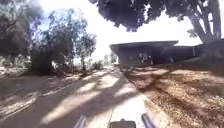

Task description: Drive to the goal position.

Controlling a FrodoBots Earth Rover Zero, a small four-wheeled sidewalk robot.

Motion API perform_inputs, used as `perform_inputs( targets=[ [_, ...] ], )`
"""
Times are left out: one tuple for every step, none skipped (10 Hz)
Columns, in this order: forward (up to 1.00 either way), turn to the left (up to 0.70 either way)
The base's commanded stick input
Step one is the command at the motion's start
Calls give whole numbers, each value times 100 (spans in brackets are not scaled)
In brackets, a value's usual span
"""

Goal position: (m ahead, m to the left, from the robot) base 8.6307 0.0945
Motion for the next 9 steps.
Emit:
perform_inputs(
  targets=[
    [100,0],
    [100,0],
    [100,0],
    [100,0],
    [100,0],
    [100,0],
    [100,0],
    [100,0],
    [100,0]
  ],
)
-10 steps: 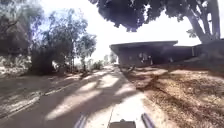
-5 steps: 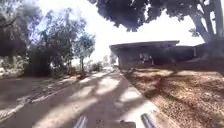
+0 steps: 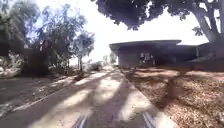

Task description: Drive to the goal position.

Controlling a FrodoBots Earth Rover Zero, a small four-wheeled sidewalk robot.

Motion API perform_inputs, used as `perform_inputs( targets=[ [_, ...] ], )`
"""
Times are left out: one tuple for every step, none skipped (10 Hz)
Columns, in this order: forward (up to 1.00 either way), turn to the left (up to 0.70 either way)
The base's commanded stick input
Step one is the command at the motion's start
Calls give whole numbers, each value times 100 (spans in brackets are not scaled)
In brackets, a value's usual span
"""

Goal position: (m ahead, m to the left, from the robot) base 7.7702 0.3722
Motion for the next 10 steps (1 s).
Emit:
perform_inputs(
  targets=[
    [100,0],
    [100,0],
    [100,0],
    [100,0],
    [100,0],
    [100,0],
    [100,0],
    [100,0],
    [100,0],
    [100,0]
  ],
)
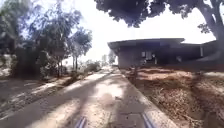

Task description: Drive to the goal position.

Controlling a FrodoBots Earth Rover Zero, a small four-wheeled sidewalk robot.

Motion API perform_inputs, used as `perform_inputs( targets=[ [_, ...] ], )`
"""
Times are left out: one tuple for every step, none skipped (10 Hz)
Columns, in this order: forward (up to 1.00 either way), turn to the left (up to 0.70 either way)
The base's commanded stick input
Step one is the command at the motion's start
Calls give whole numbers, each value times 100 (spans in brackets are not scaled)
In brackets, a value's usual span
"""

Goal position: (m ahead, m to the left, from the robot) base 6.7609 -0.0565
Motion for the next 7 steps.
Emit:
perform_inputs(
  targets=[
    [100,0],
    [100,0],
    [100,0],
    [100,16],
    [100,32],
    [100,15],
    [100,7]
  ],
)
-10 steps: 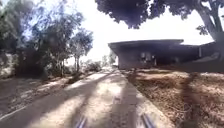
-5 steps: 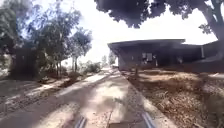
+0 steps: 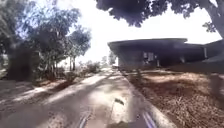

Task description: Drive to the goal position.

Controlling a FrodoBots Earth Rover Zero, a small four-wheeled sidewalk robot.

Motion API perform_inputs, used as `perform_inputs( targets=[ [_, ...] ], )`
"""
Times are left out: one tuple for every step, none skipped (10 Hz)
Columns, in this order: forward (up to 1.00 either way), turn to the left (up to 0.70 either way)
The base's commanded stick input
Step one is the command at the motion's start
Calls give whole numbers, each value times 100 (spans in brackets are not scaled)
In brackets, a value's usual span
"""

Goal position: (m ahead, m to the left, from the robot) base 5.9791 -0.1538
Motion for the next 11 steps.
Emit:
perform_inputs(
  targets=[
    [100,0],
    [100,0],
    [100,0],
    [100,0],
    [100,0],
    [100,0],
    [100,0],
    [100,0],
    [100,0],
    [100,0],
    [100,0]
  ],
)
